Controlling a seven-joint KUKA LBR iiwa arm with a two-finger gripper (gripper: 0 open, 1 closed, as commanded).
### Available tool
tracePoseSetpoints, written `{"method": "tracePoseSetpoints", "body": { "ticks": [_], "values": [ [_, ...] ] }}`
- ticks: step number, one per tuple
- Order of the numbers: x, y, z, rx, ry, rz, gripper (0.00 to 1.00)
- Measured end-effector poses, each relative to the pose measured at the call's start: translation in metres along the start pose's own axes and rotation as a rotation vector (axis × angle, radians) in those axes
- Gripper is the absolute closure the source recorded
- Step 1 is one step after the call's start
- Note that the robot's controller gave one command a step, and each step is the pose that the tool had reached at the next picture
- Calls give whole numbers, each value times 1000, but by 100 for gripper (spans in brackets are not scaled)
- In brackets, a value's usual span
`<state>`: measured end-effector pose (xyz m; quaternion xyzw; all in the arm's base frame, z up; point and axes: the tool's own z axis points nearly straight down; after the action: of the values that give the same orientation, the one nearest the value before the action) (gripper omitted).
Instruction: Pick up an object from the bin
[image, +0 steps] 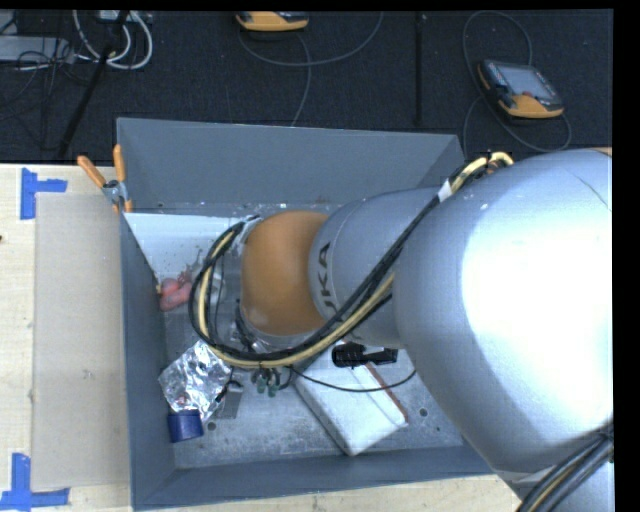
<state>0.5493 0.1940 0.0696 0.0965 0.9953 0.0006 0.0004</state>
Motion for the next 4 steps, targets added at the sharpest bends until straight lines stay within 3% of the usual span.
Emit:
{"method": "tracePoseSetpoints", "body": {
  "ticks": [1, 2, 3, 4],
  "values": [
    [13, 47, 0, 0, 0, -407, 0],
    [48, 45, 0, 0, 1, -697, 0],
    [68, 34, -1, 0, -3, -856, 0],
    [68, 34, -1, -1, 1, -853, 100]
  ]
}}
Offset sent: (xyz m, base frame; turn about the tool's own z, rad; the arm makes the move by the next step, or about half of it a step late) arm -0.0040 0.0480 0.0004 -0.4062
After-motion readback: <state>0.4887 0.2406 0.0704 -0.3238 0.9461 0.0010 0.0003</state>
